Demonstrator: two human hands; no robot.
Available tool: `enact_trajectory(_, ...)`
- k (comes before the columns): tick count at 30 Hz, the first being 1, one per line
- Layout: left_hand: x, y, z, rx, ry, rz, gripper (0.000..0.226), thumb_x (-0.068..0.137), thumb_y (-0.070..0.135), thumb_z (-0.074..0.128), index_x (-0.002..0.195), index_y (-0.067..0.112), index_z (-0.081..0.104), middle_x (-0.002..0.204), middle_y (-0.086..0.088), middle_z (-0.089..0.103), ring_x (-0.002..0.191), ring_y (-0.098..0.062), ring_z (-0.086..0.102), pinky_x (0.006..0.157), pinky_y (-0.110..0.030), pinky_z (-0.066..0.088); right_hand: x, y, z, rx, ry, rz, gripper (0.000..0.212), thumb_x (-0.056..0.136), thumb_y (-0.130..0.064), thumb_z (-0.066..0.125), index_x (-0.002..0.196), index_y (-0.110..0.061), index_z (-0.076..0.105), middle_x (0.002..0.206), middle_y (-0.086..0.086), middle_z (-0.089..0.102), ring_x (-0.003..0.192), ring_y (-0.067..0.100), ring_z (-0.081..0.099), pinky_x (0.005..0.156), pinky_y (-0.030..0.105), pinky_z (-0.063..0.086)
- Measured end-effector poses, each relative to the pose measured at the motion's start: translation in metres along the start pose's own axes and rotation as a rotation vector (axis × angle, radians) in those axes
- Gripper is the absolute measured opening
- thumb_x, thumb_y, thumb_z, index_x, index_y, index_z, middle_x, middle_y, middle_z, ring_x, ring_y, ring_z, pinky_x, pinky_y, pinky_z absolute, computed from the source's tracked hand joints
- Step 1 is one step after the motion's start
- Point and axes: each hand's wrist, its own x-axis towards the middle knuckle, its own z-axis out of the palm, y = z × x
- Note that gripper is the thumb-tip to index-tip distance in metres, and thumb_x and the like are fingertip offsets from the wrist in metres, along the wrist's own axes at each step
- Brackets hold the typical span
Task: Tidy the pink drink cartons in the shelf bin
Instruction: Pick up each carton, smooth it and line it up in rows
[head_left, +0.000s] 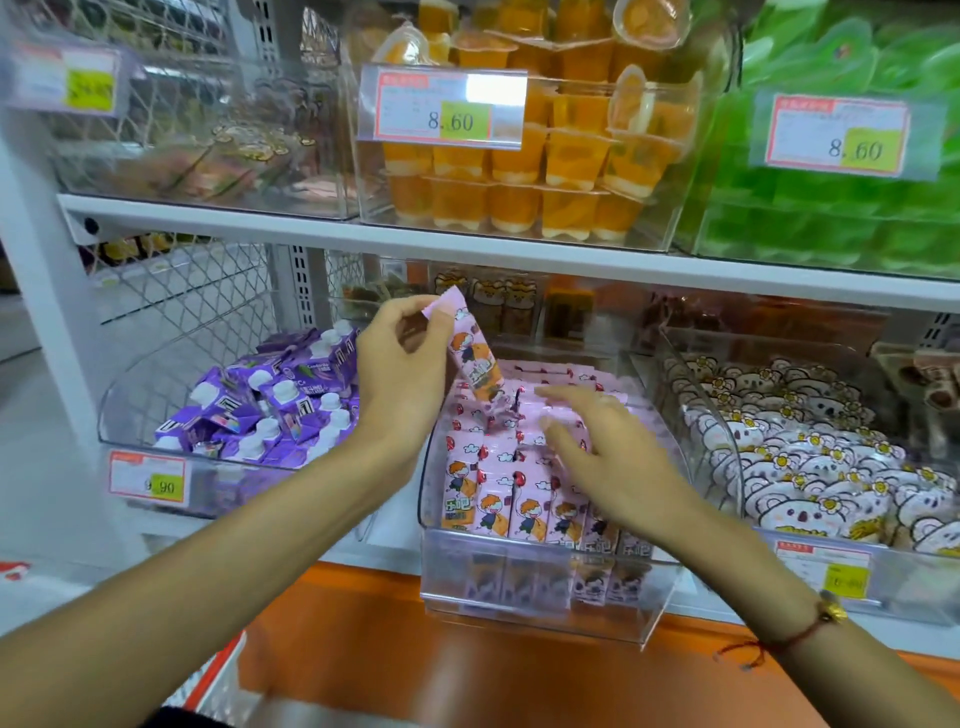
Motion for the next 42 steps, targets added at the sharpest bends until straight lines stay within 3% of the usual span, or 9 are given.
enact_trajectory(6,-0.043,0.004,-0.013,-0.045,-0.066,0.043,0.004,0.090,0.027,0.062,0.091,0.025,0.065,0.089,0.008,0.070,0.088,-0.003,0.065,0.088,-0.032,0.053,-0.015,-0.034,-0.003,0.425,0.004,0.037,0.044,0.089,-0.055,0.044,0.129,-0.039,0.049,0.125,-0.020,0.053,0.115,-0.001,0.049,0.097,0.025,0.040)
enact_trajectory(9,-0.050,0.002,-0.014,-0.097,-0.135,0.003,0.010,0.090,0.025,0.062,0.097,0.023,0.068,0.090,0.010,0.072,0.089,0.000,0.066,0.083,-0.026,0.054,-0.017,-0.045,0.002,0.440,0.017,0.001,0.022,0.093,-0.040,0.051,0.114,-0.047,0.051,0.106,-0.021,0.057,0.098,-0.002,0.056,0.085,0.017,0.044)
enact_trajectory(12,-0.046,0.001,-0.017,-0.208,-0.161,-0.042,0.015,0.092,0.018,0.059,0.104,0.022,0.068,0.102,0.010,0.073,0.100,-0.004,0.067,0.084,-0.027,0.056,-0.013,-0.046,0.001,0.631,0.091,0.111,0.015,0.093,-0.030,0.056,0.107,-0.030,0.060,0.100,-0.007,0.065,0.080,-0.004,0.064,0.074,0.013,0.050)
enact_trajectory(16,-0.041,-0.006,-0.024,-0.035,-0.248,0.017,0.022,0.091,0.007,0.059,0.099,0.025,0.067,0.104,0.013,0.069,0.099,-0.005,0.065,0.082,-0.025,0.056,-0.010,-0.039,-0.006,0.950,0.104,0.374,0.027,0.094,-0.032,0.055,0.112,-0.014,0.064,0.088,-0.006,0.074,0.077,0.003,0.067,0.070,0.014,0.052)
enact_trajectory(19,-0.045,-0.014,-0.026,0.145,-0.388,0.047,0.020,0.089,0.013,0.064,0.101,0.030,0.066,0.104,0.018,0.066,0.093,0.000,0.063,0.080,-0.021,0.054,-0.011,-0.037,-0.006,0.959,0.112,0.388,0.026,0.093,-0.029,0.058,0.111,-0.010,0.064,0.078,-0.011,0.074,0.073,0.001,0.067,0.064,0.014,0.054)
enact_trajectory(26,-0.053,-0.020,-0.021,0.372,-0.435,0.266,0.041,0.075,0.030,0.079,0.107,0.042,0.056,0.103,0.030,0.058,0.095,0.006,0.057,0.073,-0.009,0.047,-0.012,-0.038,0.004,0.868,0.117,0.418,0.034,0.080,-0.033,0.072,0.101,-0.009,0.062,0.091,0.014,0.072,0.083,0.021,0.070,0.086,0.038,0.056)
enact_trajectory(31,-0.053,-0.023,-0.019,0.358,-0.436,0.240,0.033,0.086,0.022,0.069,0.105,0.041,0.051,0.106,0.038,0.057,0.102,0.013,0.055,0.083,-0.012,0.047,-0.011,-0.036,0.004,1.061,0.067,0.331,0.018,0.094,-0.022,0.056,0.110,-0.017,0.062,0.099,-0.003,0.074,0.089,0.006,0.069,0.074,0.016,0.053)
enact_trajectory(35,-0.053,-0.027,-0.019,0.393,-0.476,0.264,0.029,0.092,0.023,0.061,0.119,0.033,0.054,0.112,0.029,0.060,0.109,0.010,0.055,0.096,-0.020,0.046,-0.012,-0.036,0.004,1.022,0.129,0.315,0.030,0.094,-0.016,0.058,0.124,-0.014,0.057,0.107,0.002,0.073,0.095,0.010,0.069,0.086,0.024,0.055)
enact_trajectory(42,-0.054,-0.025,-0.017,0.432,-0.417,0.354,0.037,0.086,0.032,0.068,0.122,0.031,0.058,0.111,0.020,0.056,0.103,0.004,0.054,0.086,-0.021,0.049,-0.016,-0.036,0.001,0.927,0.269,0.261,0.033,0.077,-0.019,0.075,0.106,-0.014,0.060,0.101,0.002,0.071,0.086,0.014,0.070,0.078,0.022,0.056)
